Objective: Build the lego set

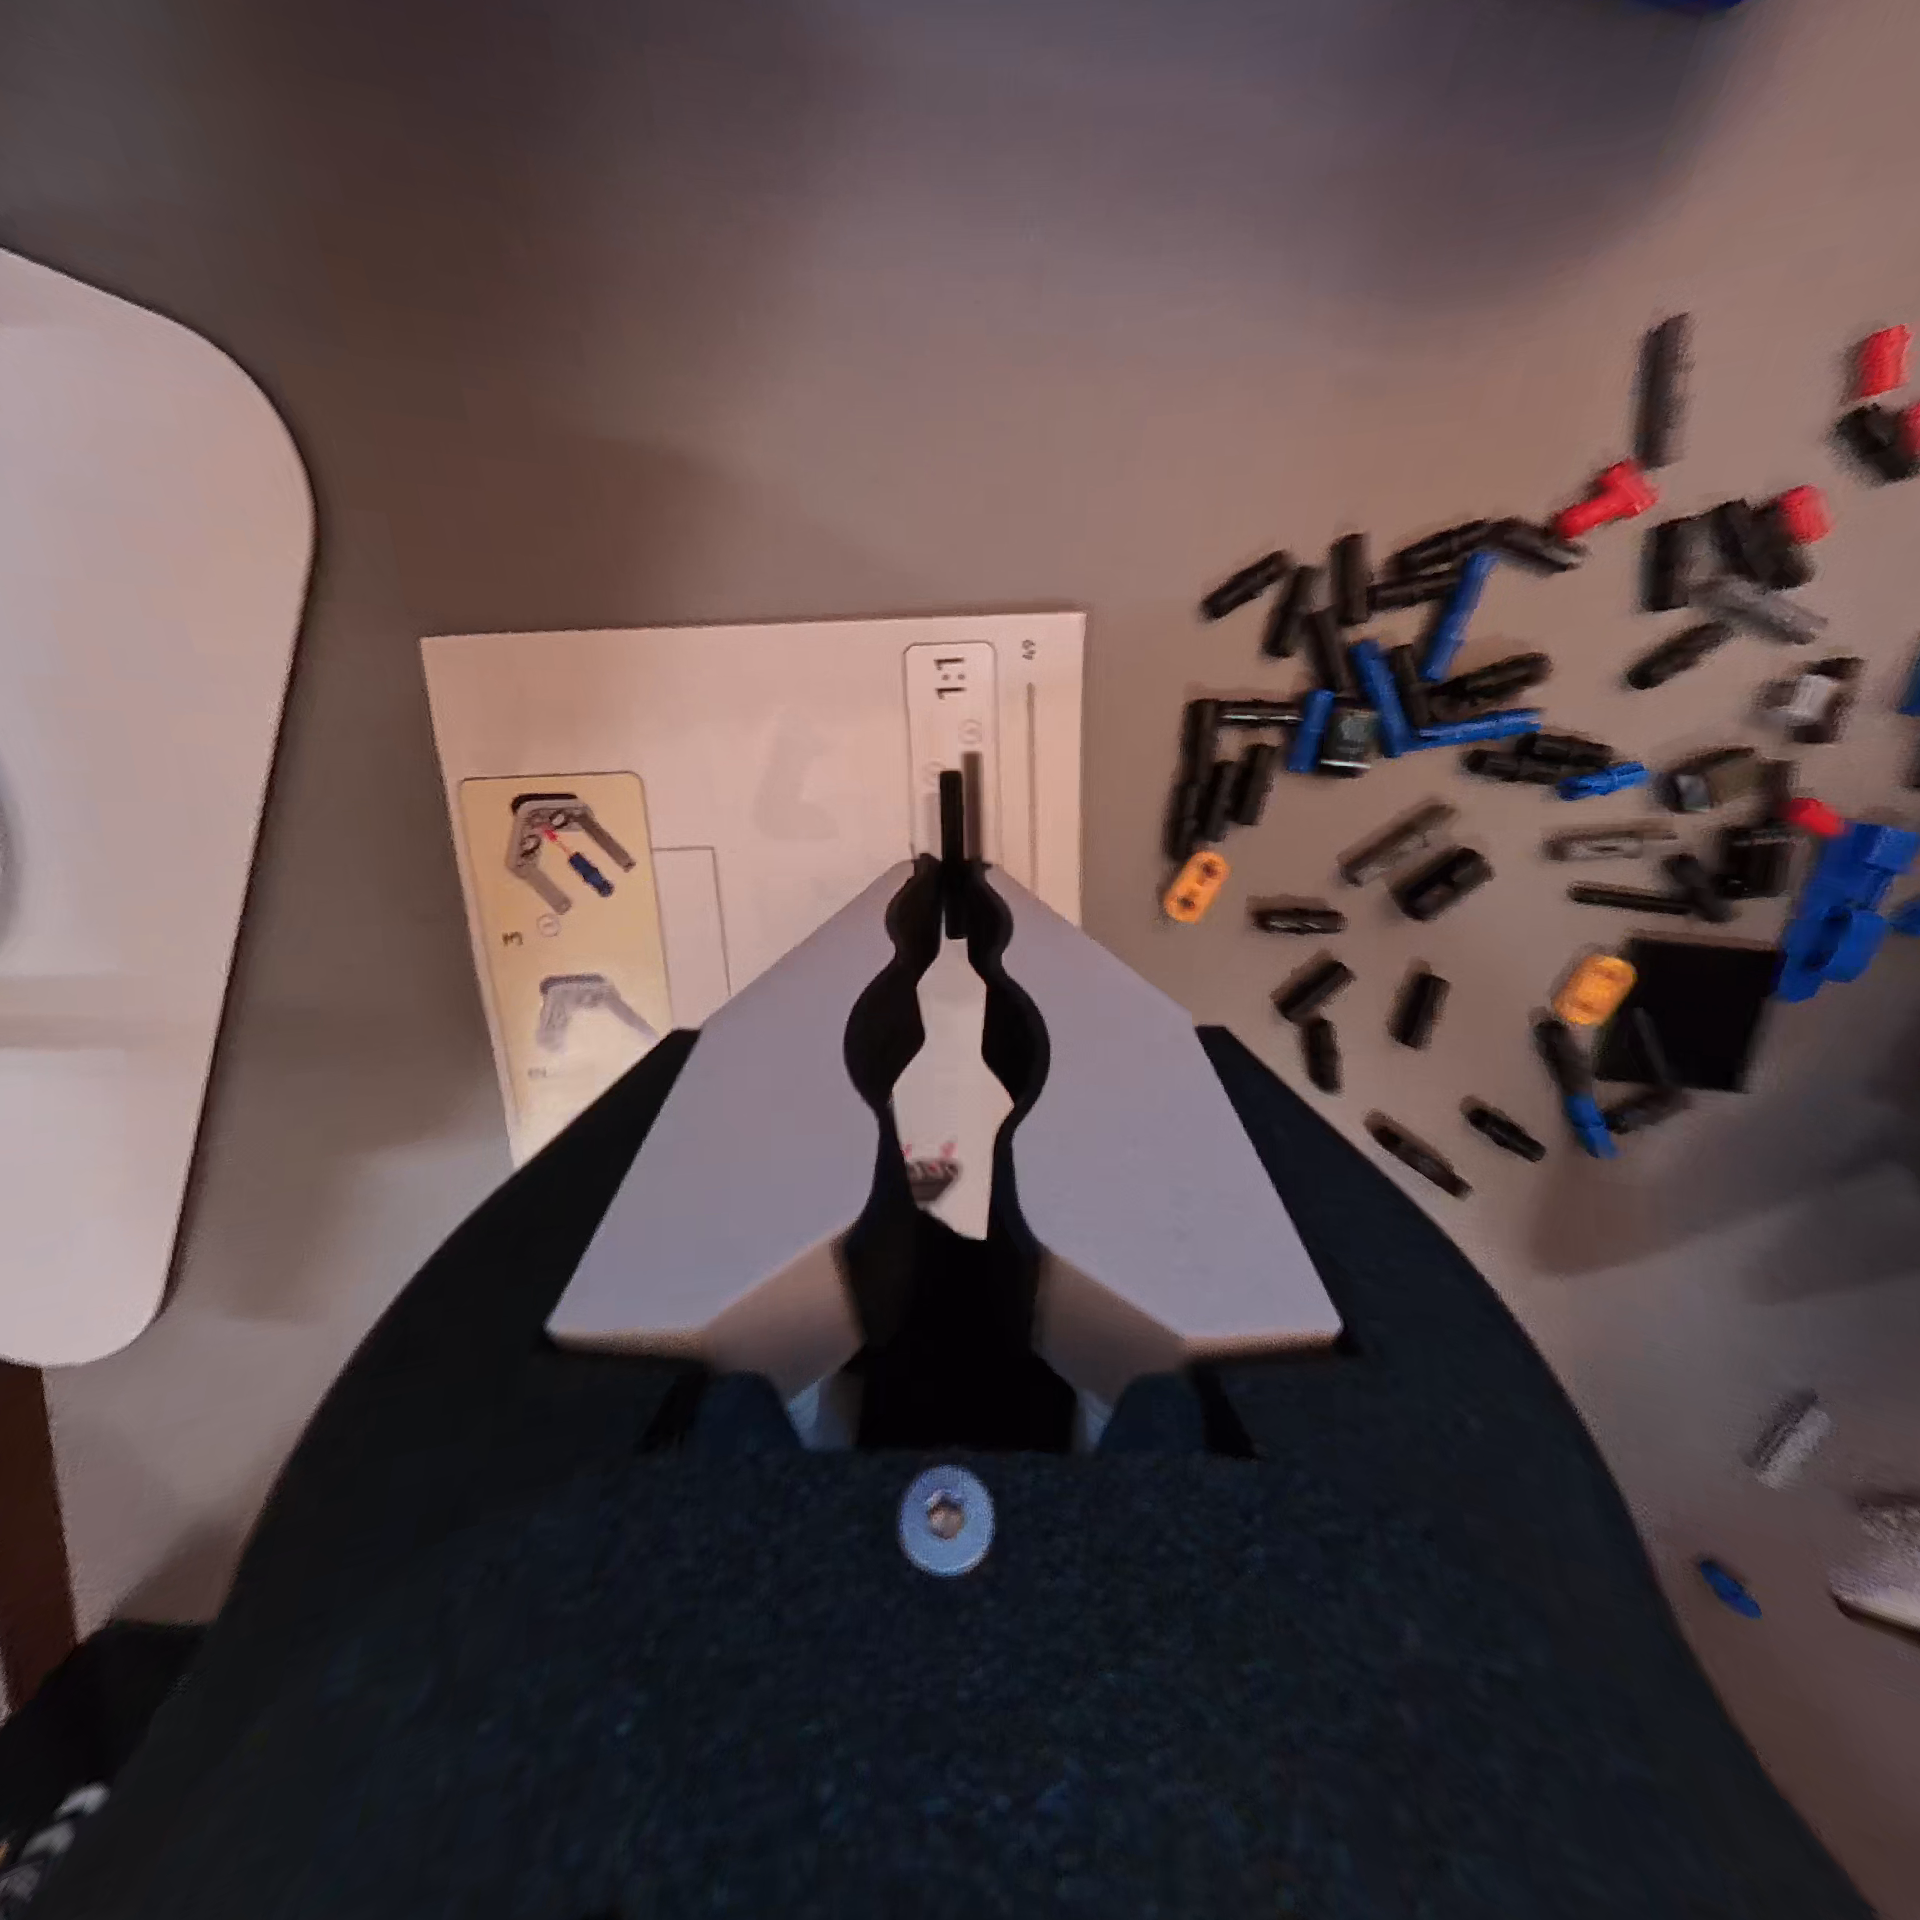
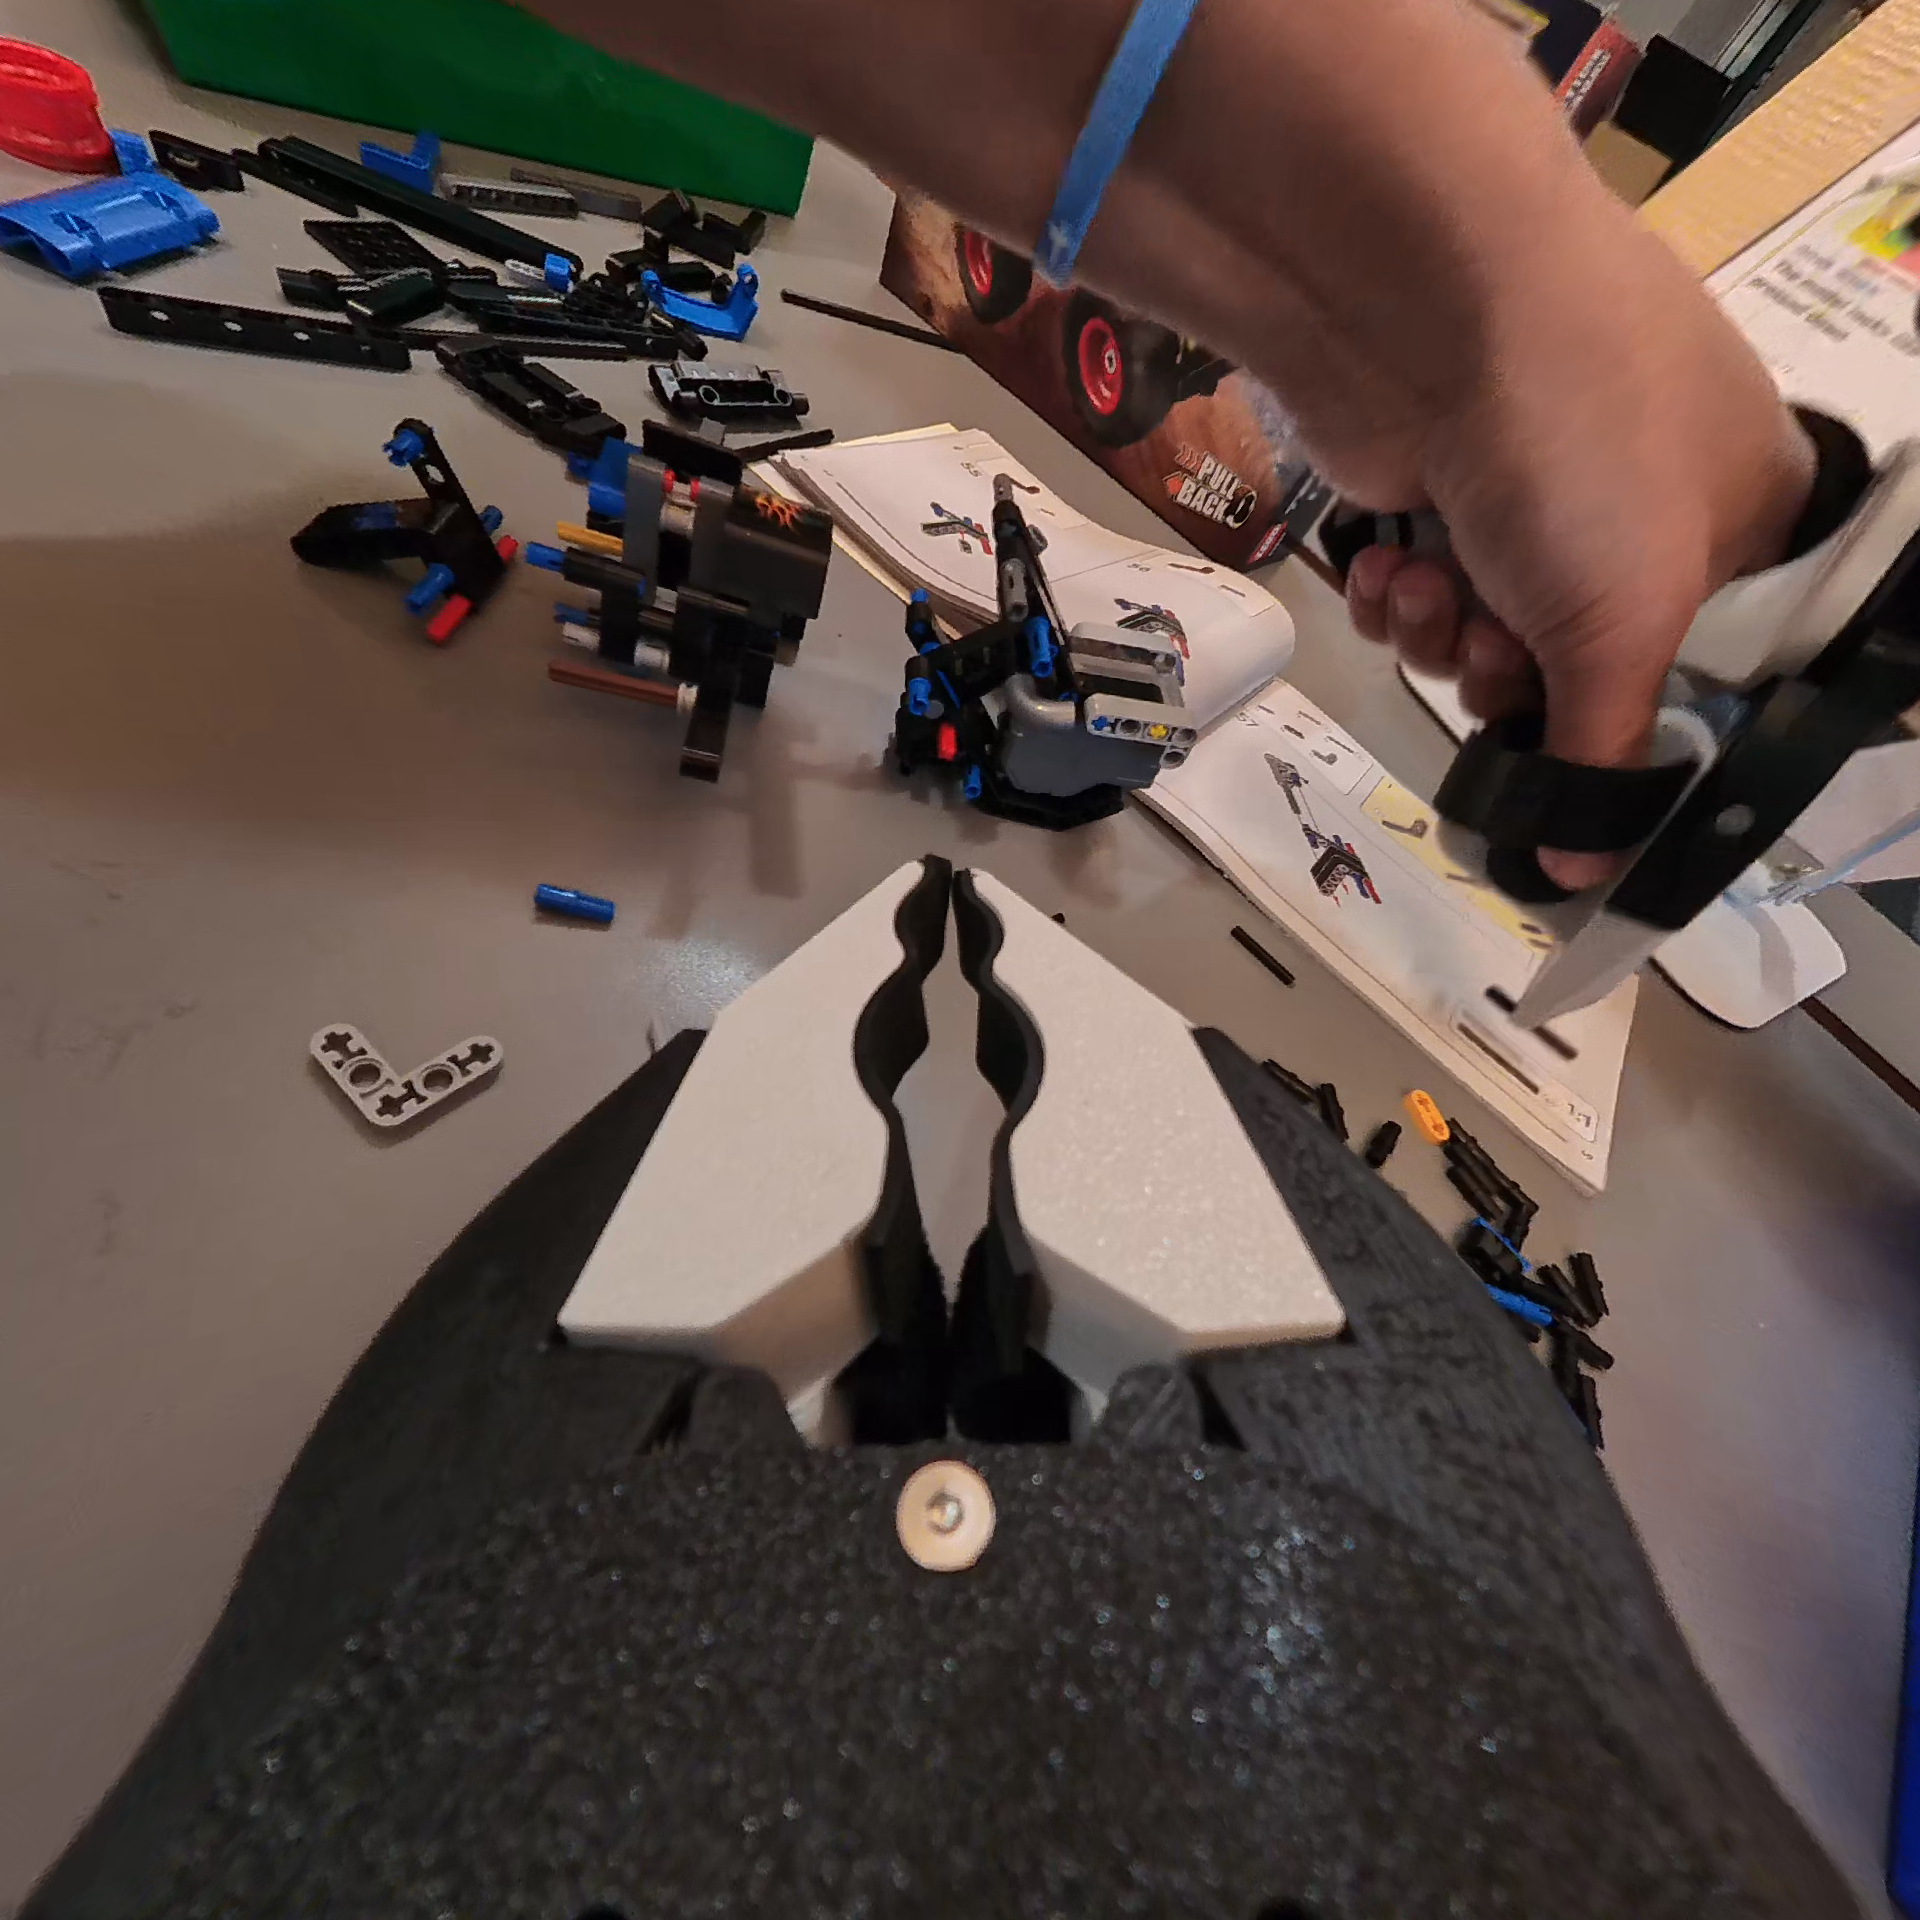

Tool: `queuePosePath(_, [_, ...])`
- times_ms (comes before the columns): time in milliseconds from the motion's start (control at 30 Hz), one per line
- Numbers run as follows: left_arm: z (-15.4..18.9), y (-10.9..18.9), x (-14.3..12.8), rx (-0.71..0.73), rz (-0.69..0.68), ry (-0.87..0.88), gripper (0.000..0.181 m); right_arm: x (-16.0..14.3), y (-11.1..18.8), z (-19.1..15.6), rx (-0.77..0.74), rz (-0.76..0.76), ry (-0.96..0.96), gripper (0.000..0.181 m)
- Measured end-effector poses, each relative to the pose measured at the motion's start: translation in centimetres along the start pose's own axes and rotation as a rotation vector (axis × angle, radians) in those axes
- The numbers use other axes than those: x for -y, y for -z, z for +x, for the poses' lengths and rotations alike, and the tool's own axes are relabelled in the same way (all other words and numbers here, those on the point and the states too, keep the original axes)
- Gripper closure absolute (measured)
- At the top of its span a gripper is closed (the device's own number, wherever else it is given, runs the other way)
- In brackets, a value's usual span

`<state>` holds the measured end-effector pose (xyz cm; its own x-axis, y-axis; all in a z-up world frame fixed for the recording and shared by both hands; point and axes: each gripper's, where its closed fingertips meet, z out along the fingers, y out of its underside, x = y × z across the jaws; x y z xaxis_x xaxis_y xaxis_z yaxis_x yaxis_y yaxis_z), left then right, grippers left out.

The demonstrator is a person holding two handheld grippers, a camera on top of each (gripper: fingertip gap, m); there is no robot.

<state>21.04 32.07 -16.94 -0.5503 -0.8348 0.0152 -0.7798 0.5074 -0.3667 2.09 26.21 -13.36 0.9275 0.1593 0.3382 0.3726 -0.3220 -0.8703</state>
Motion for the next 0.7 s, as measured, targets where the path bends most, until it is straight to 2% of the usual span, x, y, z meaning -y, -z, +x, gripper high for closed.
queuePosePath(33, [1.0,1.7,0.4,-0.032,0.052,0.009,0.179,0.0,0.1,0.0,-0.001,0.004,-0.002,0.181])
queuePosePath(100, [3.5,6.2,0.8,-0.081,0.182,0.017,0.179,0.1,0.2,0.2,-0.007,0.012,-0.008,0.181])
queuePosePath(167, [6.2,11.2,-0.1,-0.094,0.309,0.017,0.179,0.2,0.4,0.3,-0.007,0.018,-0.021,0.181])
queuePosePath(267, [10.7,16.9,-4.4,-0.073,0.433,0.04,0.18,0.4,0.5,0.5,-0.007,0.029,-0.043,0.181])
queuePosePath(333, [13.9,18.8,-8.1,-0.068,0.471,0.082,0.18,0.2,0.4,0.7,-0.007,0.023,-0.059,0.18])
queuePosePath(433, [17.8,19.1,-13.6,-0.032,0.484,0.199,0.179,0.2,0.4,0.8,-0.006,0.023,-0.074,0.181])
queuePosePath(533, [20.8,17.0,-18.1,0.001,0.446,0.313,0.179,0.1,0.4,0.9,-0.009,0.018,-0.078,0.181])
queuePosePath(633, [23.2,14.1,-20.3,-0.013,0.427,0.399,0.179,-0.1,0.3,1.1,-0.015,0.004,-0.092,0.18])
queuePosePath(700, [23.6,12.0,-21.5,0.02,0.377,0.422,0.179,-0.1,0.3,1.3,-0.018,0.007,-0.101,0.181])
